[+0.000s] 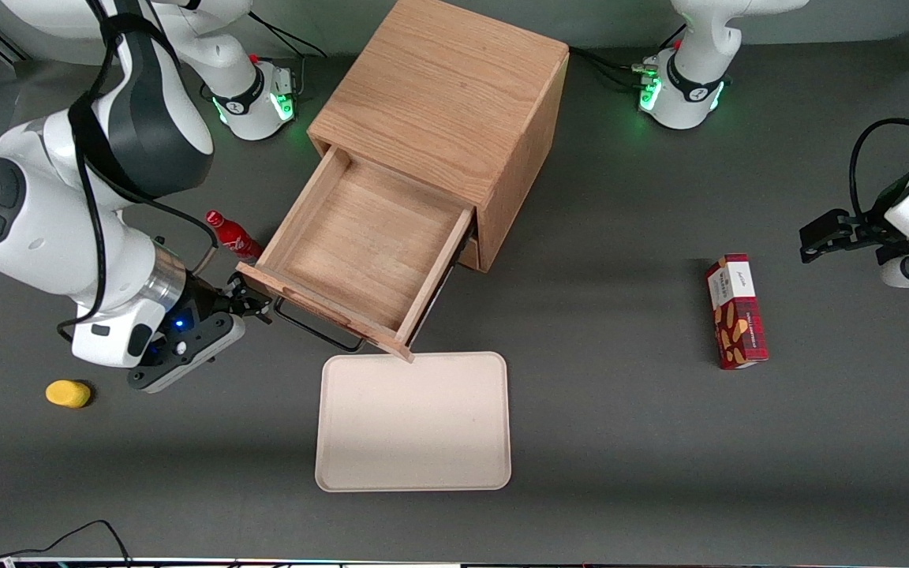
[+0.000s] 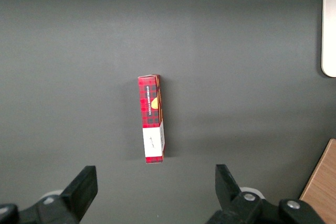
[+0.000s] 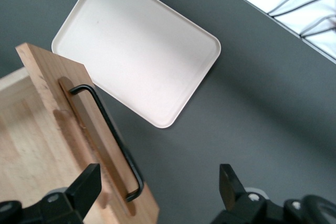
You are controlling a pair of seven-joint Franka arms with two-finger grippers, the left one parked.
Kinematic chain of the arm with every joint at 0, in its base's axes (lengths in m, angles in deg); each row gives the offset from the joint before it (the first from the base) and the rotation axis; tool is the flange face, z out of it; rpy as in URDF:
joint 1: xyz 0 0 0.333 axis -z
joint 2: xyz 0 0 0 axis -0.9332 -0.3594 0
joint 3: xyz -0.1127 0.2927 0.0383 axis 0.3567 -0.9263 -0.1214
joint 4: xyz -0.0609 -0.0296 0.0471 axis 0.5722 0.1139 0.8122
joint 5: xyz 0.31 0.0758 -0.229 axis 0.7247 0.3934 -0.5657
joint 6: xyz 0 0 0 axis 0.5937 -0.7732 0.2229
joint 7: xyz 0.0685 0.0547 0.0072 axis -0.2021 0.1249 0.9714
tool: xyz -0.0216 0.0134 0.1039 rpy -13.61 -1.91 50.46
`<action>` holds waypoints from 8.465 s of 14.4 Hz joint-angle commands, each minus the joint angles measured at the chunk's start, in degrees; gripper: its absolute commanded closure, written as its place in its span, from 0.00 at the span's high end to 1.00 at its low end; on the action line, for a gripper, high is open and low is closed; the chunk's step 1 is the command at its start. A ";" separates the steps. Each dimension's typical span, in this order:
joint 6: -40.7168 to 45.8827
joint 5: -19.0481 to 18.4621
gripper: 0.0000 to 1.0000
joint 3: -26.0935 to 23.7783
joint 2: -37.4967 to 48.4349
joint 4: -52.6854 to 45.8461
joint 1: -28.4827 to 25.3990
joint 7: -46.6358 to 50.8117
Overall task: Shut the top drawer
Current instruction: 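Move the right gripper toward the open drawer's front panel, then lower the right gripper against the drawer front beside the black handle, then push the drawer front with the right gripper into the cabinet, then keep pushing the drawer with the right gripper until flush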
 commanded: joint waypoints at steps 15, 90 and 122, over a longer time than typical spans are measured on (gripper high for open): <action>-1.67 7.31 1.00 -0.77 -5.05 4.19 -0.22 -11.88; -3.52 5.41 1.00 -17.90 1.54 22.21 3.56 15.98; -3.26 4.79 1.00 -26.34 3.74 28.80 4.53 31.09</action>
